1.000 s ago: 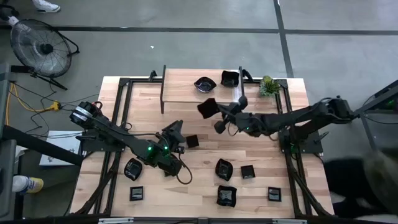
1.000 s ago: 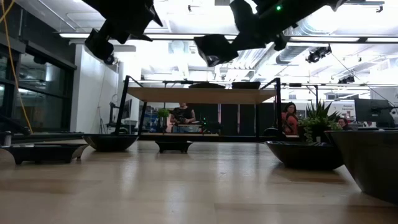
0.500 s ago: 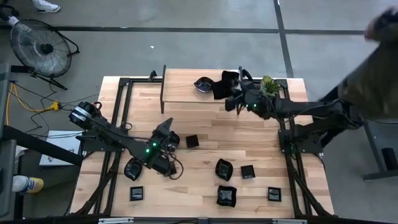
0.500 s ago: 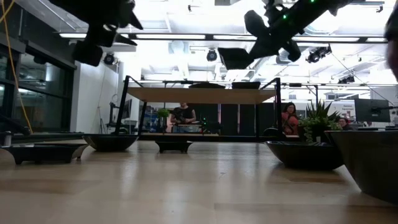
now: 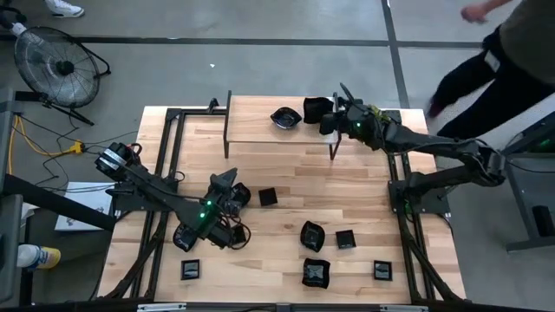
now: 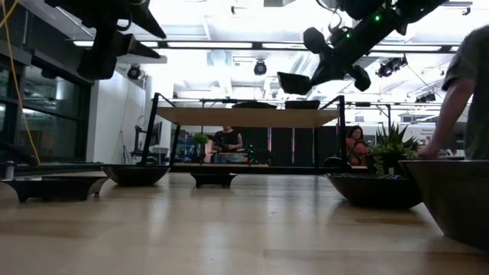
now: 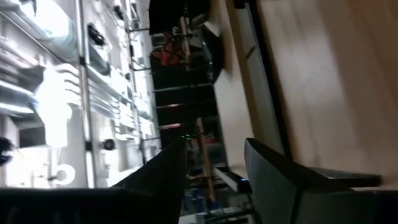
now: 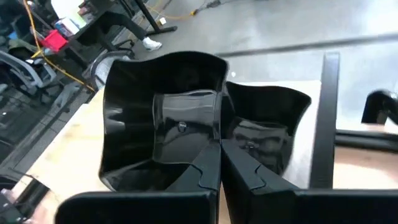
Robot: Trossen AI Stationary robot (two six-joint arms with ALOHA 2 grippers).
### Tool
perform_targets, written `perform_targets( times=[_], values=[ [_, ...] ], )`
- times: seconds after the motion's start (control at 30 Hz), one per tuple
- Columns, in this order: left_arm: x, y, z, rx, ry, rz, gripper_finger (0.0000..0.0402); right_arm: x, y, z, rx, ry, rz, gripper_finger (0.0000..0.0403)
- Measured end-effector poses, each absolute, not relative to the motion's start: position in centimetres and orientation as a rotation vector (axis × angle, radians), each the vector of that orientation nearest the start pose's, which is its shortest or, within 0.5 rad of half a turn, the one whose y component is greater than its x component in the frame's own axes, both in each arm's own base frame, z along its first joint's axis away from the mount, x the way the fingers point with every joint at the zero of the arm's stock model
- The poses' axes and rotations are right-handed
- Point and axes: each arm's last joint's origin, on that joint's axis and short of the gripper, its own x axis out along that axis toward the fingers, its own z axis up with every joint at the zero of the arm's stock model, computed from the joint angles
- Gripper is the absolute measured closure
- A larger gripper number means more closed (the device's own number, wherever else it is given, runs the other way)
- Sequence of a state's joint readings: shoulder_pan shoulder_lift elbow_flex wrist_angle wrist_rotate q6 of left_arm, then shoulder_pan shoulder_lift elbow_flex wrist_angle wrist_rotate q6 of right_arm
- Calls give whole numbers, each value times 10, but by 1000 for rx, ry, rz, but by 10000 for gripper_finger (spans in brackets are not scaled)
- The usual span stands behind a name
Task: Pick & Place Mini shaped plates
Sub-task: Stack the distorted square plate on top of the other distorted square plates on the shelf
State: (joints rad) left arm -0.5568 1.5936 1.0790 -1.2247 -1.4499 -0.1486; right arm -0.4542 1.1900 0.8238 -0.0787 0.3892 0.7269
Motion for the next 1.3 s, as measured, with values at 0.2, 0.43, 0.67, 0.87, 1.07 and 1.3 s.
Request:
perform_targets(
  times=[0.2,0.43,0.67,0.87,1.07,1.3],
  values=[
    [233,-112,228,1291,883,711,245,216,-138,271,799,172,-950,403],
    [233,-112,227,1195,859,730,245,207,-149,269,894,171,-948,403],
    [232,-112,225,1132,890,709,245,207,-149,269,898,168,-947,403],
    [232,-112,225,1122,903,699,245,207,-149,269,891,168,-955,394],
    [232,-112,224,1103,924,684,245,207,-149,269,877,173,-956,362],
    [232,-112,224,1089,935,675,245,207,-149,269,860,181,-953,331]
  ],
)
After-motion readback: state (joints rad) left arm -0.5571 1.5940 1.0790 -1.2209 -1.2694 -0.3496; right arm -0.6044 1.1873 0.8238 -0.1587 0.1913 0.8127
